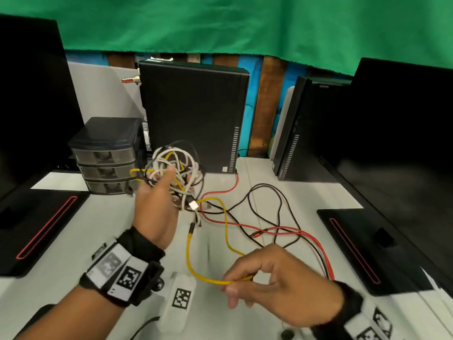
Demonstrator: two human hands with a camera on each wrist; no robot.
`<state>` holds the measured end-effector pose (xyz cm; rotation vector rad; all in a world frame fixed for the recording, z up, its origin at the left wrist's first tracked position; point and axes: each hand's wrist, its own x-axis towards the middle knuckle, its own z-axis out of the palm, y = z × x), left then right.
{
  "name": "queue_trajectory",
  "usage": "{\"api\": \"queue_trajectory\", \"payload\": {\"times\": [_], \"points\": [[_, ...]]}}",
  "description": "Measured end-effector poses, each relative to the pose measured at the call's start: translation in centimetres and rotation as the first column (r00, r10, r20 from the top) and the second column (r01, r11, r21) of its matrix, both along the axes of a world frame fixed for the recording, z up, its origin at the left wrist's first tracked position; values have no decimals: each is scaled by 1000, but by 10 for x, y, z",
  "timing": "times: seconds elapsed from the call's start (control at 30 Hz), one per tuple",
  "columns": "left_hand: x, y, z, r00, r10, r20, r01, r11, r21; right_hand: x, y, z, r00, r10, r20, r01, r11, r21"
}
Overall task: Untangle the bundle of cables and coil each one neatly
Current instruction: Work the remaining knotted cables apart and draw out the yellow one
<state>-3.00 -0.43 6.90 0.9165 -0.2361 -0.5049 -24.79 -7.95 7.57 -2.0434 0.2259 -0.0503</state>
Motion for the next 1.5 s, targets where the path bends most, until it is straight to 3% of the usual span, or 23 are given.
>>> {"api": "queue_trajectory", "payload": {"times": [0.1,0.23,0.37,0.5,0.57,0.67,0.73,0.8,0.87,0.9,1.07,1.17,1.27,1.33,1.5], "points": [[16,10,10,999,-24,-46,23,999,-23,-11,-27,8,1000,-13,-1,12,984,-175],[8,14,16,980,-188,-72,186,982,-28,-6,-33,3,969,-209,136,222,971,-91],[-8,10,16,941,-329,-74,328,944,-28,11,-25,-19,846,-446,292,485,872,-74],[-18,6,12,930,-364,-47,364,931,-7,16,-21,-34,877,-407,255,445,888,-113],[-19,5,9,930,-366,-32,366,931,6,19,-23,-36,829,-465,310,514,853,-95],[-24,4,6,927,-374,-24,374,927,20,19,-29,-41,739,-513,437,640,736,-219],[-27,3,5,923,-383,-27,384,923,25,18,-34,-42,785,-467,406,582,780,-228],[-29,1,4,923,-383,-26,384,923,27,18,-36,-40,845,-391,365,432,901,-35],[-28,1,4,925,-378,-26,379,925,35,18,-35,-35,829,-384,406,357,923,143],[-27,2,4,925,-379,-26,380,924,40,17,-34,-33,810,-390,438,361,920,152],[-29,3,2,915,-402,-41,404,909,103,17,-19,-35,834,-316,452,343,939,24],[-39,1,-6,916,-400,-25,397,898,188,19,-8,-36,827,-292,481,415,894,-171],[-44,-3,-12,904,-426,-28,414,858,304,16,-9,-29,752,-385,535,505,858,-92],[-45,-4,-15,878,-477,-44,462,819,341,11,-16,-23,740,-407,535,517,854,-65],[-51,-5,-20,864,-495,-86,494,804,332,13,-7,-29,847,-201,493,448,769,-456]]}}
